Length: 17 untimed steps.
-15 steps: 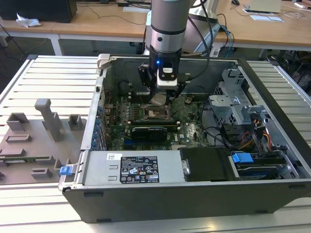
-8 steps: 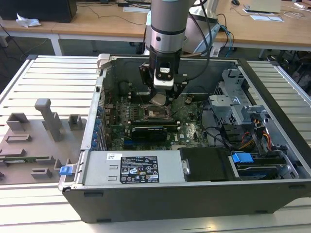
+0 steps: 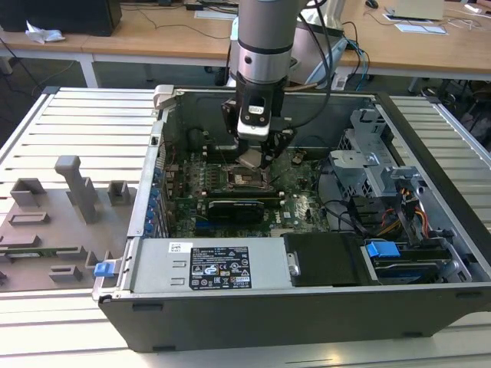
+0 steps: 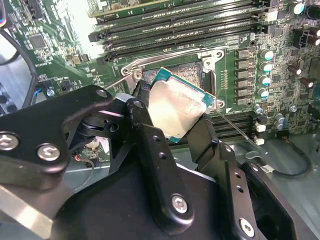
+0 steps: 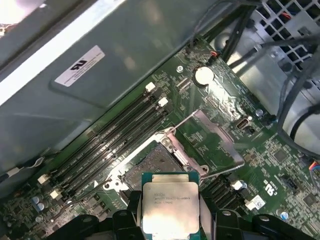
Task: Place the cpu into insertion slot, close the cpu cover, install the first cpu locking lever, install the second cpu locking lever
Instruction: 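Place the cpu into insertion slot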
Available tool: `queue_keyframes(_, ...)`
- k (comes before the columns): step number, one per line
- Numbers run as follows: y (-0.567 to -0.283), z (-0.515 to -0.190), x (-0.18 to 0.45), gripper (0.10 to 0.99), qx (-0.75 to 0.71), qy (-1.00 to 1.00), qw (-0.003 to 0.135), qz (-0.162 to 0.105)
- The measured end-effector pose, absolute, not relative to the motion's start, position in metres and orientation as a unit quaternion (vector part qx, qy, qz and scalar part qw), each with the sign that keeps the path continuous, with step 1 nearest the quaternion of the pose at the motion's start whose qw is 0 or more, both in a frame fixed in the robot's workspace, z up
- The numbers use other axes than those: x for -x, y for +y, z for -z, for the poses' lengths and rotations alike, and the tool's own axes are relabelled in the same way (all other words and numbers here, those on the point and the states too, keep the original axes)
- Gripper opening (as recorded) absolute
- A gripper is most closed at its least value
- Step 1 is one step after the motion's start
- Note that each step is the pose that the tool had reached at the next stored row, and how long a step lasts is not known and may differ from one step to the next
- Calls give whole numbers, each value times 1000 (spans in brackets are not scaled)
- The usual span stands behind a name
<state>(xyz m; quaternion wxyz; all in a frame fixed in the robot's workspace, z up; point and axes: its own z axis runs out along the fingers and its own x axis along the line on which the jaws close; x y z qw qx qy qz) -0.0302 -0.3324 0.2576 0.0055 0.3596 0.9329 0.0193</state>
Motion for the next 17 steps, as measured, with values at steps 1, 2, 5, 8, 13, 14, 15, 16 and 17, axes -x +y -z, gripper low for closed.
queue_keyframes(1, -332, -258, 30, 545, -363, 932, 6, -18)
queue_keyframes(2, -332, -258, 30, 545, -366, 930, 6, -17)
queue_keyframes(5, -332, -258, 30, 545, -381, 924, 8, -14)
queue_keyframes(8, -332, -258, 30, 545, -399, 917, 9, -11)
queue_keyframes(13, -332, -257, 30, 545, -422, 906, 10, -9)
queue_keyframes(14, -332, -257, 30, 545, -427, 904, 10, -9)
queue_keyframes(15, -332, -257, 30, 545, -431, 902, 11, -9)
queue_keyframes(16, -332, -257, 30, 545, -433, 901, 11, -8)
queue_keyframes(17, -332, -257, 30, 545, -436, 900, 11, -8)
